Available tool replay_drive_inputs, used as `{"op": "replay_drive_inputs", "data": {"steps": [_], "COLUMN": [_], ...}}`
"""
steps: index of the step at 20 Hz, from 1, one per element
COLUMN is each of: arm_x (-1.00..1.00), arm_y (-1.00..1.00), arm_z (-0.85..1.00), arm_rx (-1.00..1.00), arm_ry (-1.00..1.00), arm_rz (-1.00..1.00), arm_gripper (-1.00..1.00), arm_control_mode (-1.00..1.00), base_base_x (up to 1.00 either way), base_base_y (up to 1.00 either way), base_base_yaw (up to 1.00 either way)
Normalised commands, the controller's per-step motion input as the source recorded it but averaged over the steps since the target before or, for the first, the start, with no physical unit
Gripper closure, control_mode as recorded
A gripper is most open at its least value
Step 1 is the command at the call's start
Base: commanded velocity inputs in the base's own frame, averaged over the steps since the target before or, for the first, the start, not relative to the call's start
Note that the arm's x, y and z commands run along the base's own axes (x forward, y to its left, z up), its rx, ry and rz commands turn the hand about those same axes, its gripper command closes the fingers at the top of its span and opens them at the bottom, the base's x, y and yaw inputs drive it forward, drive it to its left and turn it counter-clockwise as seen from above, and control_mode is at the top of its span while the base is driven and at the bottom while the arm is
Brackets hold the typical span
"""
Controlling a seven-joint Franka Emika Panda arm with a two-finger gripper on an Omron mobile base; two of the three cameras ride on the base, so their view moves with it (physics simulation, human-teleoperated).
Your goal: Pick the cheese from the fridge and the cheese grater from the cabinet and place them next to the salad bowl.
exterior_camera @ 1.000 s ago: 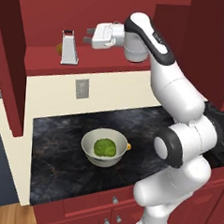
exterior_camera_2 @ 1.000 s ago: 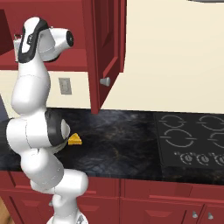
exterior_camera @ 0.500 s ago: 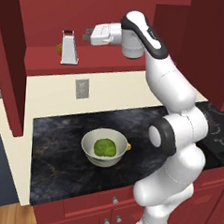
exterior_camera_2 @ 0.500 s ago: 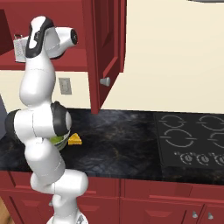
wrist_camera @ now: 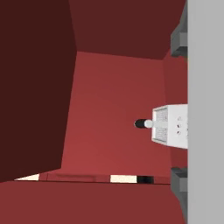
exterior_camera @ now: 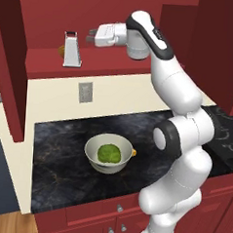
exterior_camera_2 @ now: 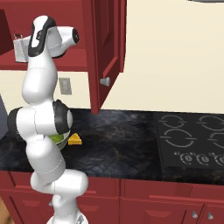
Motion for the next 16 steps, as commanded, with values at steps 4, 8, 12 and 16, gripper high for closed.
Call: {"op": "replay_drive_inputs", "data": {"steps": [4, 8, 12, 16], "arm_x": [0.07, 0.05, 0.03, 0.00], "arm_y": [0.15, 0.29, 0.31, 0.31], "arm_z": [-0.07, 0.00, 0.00, -0.01], "arm_rx": [0.00, 0.00, 0.00, 0.00], "arm_ry": [-0.05, 0.00, -0.02, 0.00], "arm_rz": [0.00, -0.03, -0.02, -0.01], "arm_gripper": [-1.00, -1.00, -1.00, -1.00], "arm_control_mode": [-1.00, -1.00, -1.00, -1.00], "base_base_x": [0.00, 0.00, 0.00, 0.00], "base_base_y": [0.00, 0.00, 0.00, 0.00], "base_base_yaw": [0.00, 0.00, 0.00, 0.00]}}
